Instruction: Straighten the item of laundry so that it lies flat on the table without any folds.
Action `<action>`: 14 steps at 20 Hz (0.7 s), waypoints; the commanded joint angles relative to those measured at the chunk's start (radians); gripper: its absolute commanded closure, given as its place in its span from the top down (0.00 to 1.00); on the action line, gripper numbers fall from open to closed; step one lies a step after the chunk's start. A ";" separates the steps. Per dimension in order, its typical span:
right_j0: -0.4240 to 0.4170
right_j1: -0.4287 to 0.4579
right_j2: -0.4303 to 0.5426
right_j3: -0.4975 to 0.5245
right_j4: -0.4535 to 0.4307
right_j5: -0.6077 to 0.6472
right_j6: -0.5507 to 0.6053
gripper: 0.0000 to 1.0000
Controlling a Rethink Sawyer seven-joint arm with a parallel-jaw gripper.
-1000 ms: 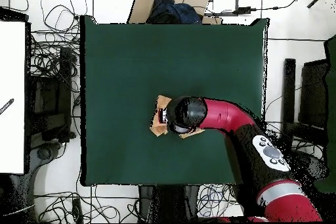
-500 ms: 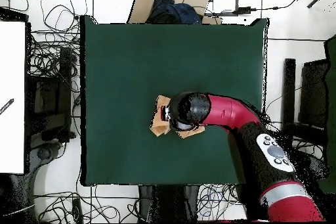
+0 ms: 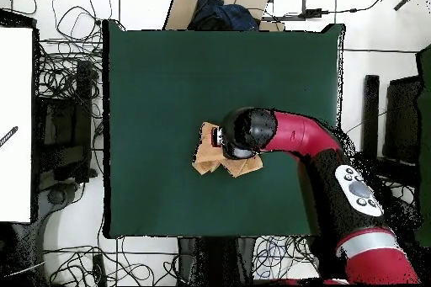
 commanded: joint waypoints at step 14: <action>0.062 0.085 0.043 -0.097 -0.068 -0.012 -0.041 1.00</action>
